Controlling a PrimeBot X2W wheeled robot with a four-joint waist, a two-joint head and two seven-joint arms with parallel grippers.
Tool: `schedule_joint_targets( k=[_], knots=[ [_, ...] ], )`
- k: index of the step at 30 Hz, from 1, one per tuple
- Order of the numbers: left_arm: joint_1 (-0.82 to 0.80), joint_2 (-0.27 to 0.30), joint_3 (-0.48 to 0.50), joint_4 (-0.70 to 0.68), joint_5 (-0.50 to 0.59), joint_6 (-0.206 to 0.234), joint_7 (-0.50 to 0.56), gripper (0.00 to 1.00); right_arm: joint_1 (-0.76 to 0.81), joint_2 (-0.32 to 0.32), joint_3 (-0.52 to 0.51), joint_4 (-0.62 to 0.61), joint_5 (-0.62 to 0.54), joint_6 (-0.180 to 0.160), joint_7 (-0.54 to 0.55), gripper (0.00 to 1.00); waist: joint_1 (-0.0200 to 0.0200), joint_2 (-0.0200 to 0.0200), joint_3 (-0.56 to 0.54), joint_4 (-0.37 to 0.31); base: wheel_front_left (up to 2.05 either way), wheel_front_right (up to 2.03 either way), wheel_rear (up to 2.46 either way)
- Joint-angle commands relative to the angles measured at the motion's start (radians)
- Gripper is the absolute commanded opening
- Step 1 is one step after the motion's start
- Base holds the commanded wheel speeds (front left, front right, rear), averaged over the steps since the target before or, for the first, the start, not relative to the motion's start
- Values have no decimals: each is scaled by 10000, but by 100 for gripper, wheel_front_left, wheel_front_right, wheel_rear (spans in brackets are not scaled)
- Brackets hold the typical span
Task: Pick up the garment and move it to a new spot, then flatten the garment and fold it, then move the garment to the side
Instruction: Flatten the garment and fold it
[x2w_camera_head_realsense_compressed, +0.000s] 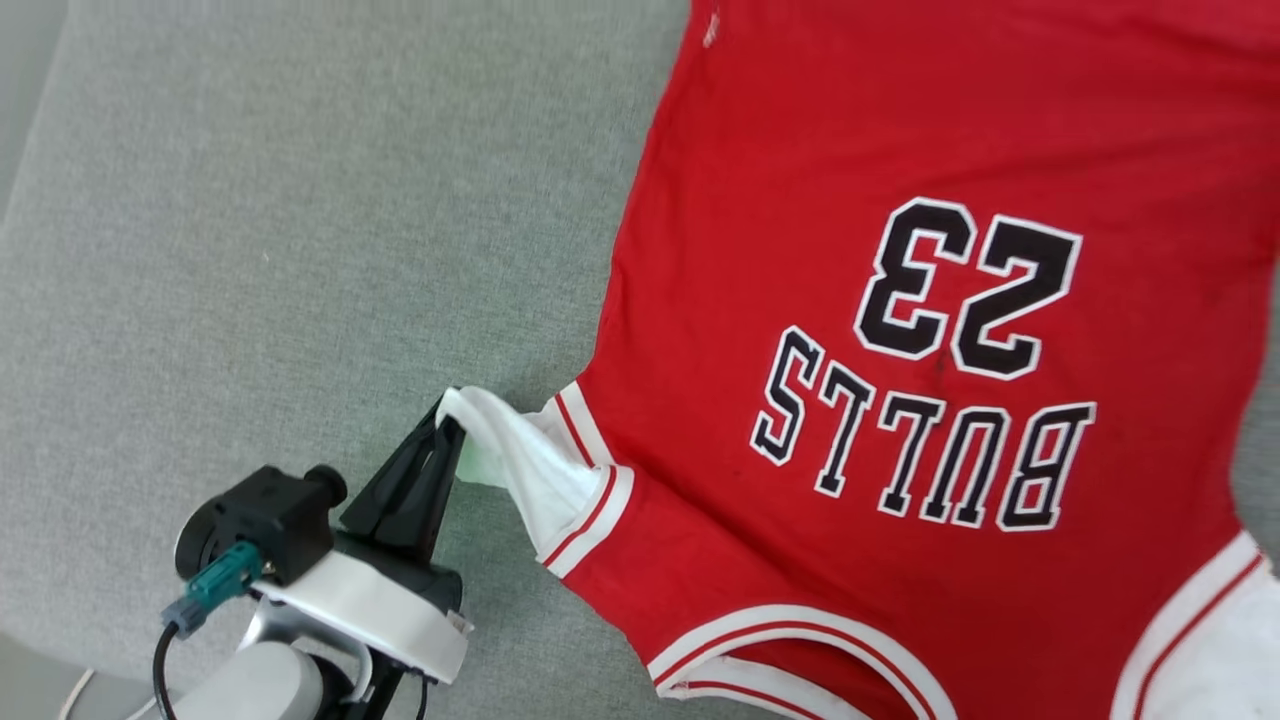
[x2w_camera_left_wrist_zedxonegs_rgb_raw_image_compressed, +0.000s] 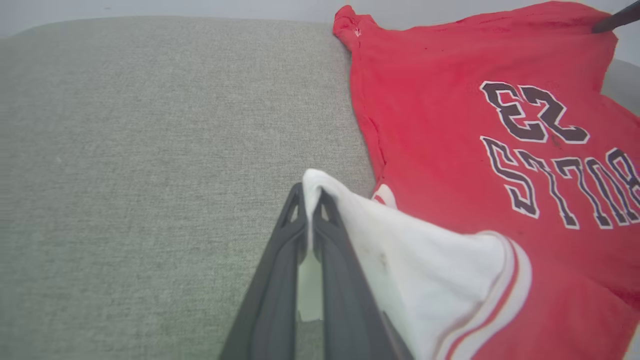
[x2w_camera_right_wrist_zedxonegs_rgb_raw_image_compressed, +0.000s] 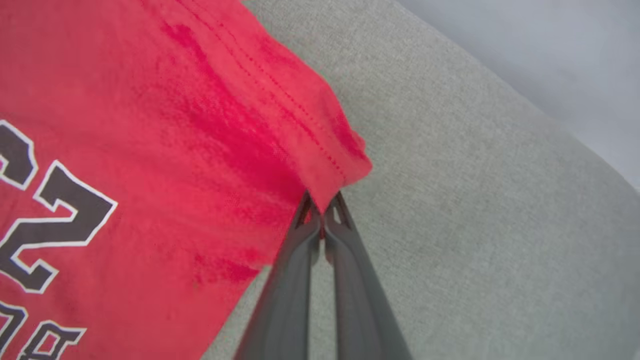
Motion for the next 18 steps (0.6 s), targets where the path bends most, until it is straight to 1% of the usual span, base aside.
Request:
schedule_joint_targets(
  k=[1, 3, 7, 12, 15, 18],
  knots=[
    [203, 46, 39, -60, -64, 72, -9, 0, 467, -355, 105, -284, 240, -3, -184, 0, -1, 0, -763, -398, 0, 0, 0],
    [398, 139, 75, -66, -134, 170, 21, 0, 1007, -631, 166, -671, 588, -3, -376, 0, -1, 0, -1081, -571, 0, 0, 0],
    [761, 313, 185, -134, -284, 361, 41, 0, 2269, -1492, 329, -1537, 1086, -5, -730, 0, -1, 0, -1539, -989, 0, 0, 0],
    [1274, 498, 369, -135, -513, 517, 30, 0, 4308, -2330, 113, -2306, 1679, -5, -1244, 0, -1, 0, -2025, -1461, 0, 0, 0],
    [1600, 601, 508, -93, -627, 598, 13, 0, 5664, -2674, -108, -2655, 1926, -5, -1442, 0, -1, 0, -2249, -1713, 0, 0, 0],
    [1854, 631, 639, -86, -710, 611, -2, 0, 7164, -2866, -293, -2908, 2053, -3, -1688, 0, -1, 0, -2426, -1885, 0, 0, 0]
  ],
)
